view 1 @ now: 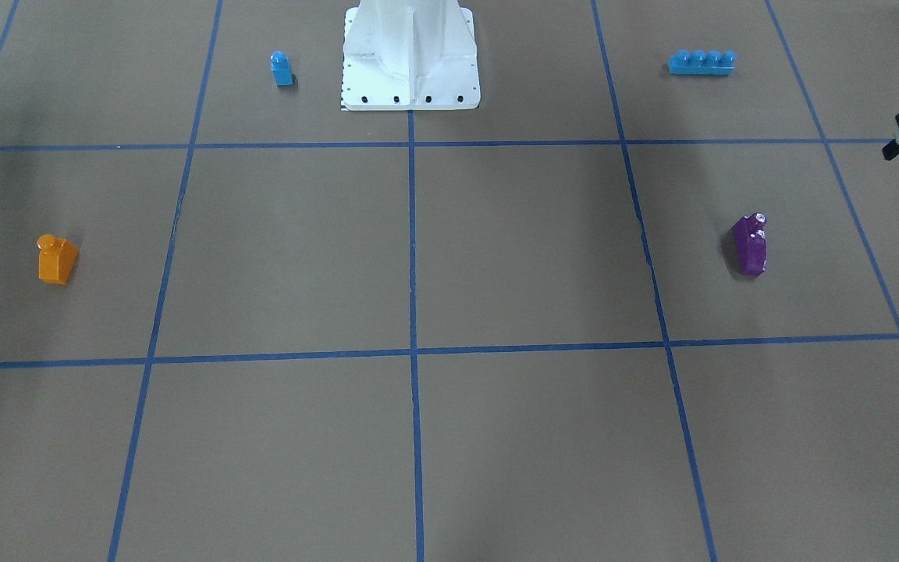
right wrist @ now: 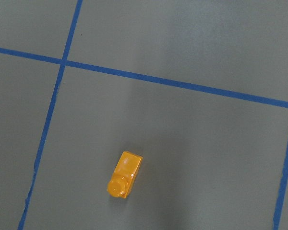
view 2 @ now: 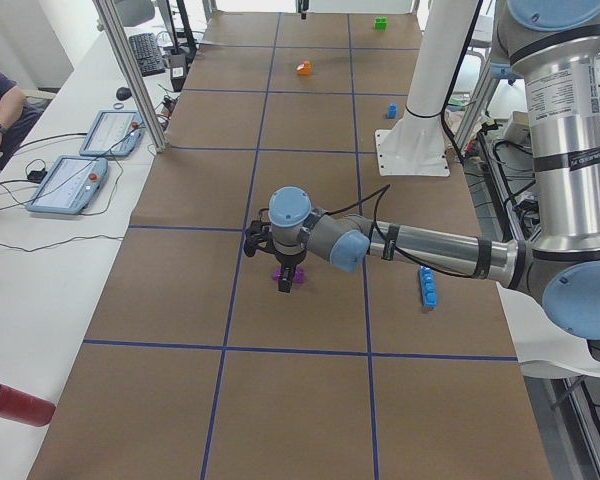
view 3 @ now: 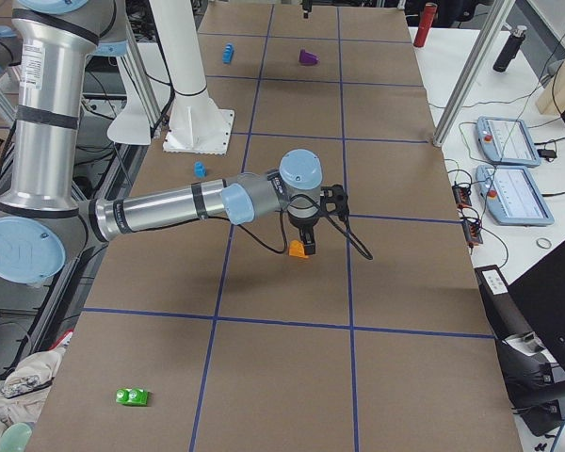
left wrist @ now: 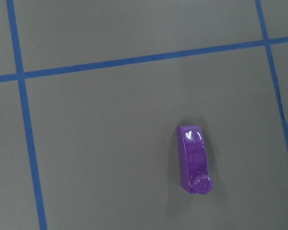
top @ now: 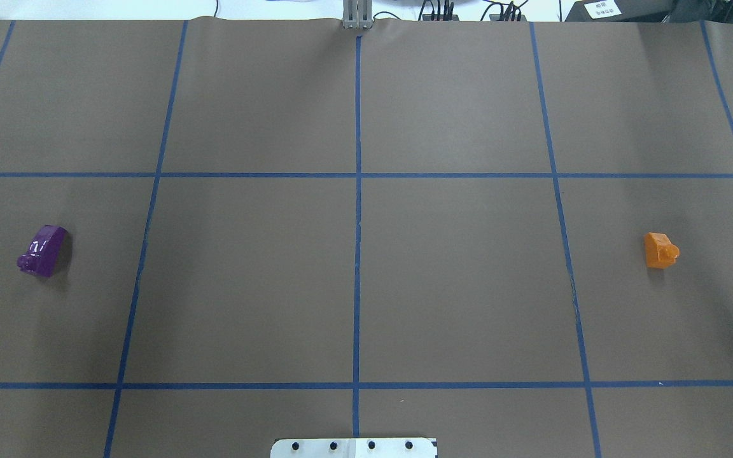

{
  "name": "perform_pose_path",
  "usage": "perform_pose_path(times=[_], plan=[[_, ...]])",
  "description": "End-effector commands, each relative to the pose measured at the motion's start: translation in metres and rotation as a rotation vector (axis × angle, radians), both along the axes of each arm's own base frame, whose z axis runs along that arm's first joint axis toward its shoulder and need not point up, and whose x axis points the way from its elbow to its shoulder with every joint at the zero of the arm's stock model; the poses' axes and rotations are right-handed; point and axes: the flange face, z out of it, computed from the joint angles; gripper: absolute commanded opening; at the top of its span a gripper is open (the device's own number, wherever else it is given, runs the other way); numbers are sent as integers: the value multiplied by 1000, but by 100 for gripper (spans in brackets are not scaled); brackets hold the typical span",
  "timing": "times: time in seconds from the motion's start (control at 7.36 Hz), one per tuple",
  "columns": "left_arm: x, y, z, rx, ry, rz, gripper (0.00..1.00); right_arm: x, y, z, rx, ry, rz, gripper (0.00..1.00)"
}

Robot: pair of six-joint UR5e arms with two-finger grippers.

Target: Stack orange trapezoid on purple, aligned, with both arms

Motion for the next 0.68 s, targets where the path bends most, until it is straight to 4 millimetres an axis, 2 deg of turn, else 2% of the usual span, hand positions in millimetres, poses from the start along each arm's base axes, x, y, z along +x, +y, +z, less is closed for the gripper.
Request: perform_pose_path(times=[0.0,0.14,0.27,0.41,0.54], plan=[[84,-3,29,2,-28,-39,100,-5,0,0,-8,7,-1,100],[119,-9,39,4,-3,-45,100,-5,0,0,-7,6,-1,99],[148,-19,34,-2,18,-34,100,-5,0,-1,-4,6,-1,100],[161,-16,35,14,-1,-29,99,-5,0,-1,-4,6,-1,100],[164,-16,35,30,-17,-41,72,-5,0,-1,-4,6,-1,100]])
